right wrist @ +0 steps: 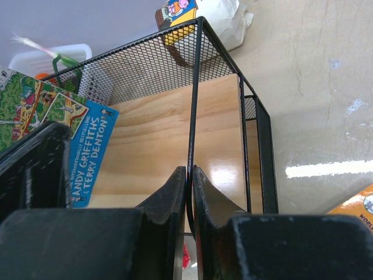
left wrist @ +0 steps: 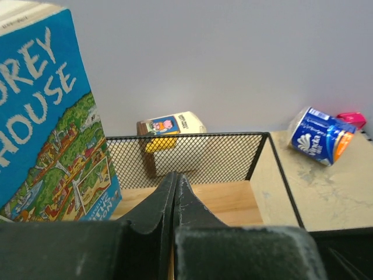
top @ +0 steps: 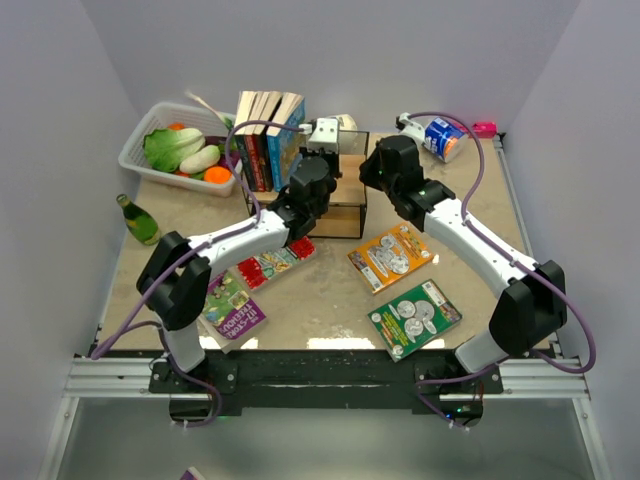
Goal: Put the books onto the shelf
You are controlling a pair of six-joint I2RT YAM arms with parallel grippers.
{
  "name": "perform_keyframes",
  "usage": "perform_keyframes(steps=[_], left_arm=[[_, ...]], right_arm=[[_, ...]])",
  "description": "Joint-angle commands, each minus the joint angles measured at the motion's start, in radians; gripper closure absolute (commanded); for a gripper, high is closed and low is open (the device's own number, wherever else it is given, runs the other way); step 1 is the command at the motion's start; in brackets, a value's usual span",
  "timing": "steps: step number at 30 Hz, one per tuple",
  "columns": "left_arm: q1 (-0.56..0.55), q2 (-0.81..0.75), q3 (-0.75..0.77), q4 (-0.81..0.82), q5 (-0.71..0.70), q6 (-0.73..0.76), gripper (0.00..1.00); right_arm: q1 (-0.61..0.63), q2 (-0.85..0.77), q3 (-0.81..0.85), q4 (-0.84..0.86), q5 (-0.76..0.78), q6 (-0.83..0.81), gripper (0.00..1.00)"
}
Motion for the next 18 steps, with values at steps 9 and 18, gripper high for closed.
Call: perform_keyframes(steps=[9,18], left_arm=[[0.057,0.073,0.1,-0.167,-0.117,-0.111,1.0],[0.102,0.122,0.172,-0.291,-0.202,-0.176,1.0]], right_arm=[[-0.004,-0.024,0.006,0.025,-0.003,0.003,0.94],[-0.006,-0.022,0.006,0.026,0.0,0.003,0.95]])
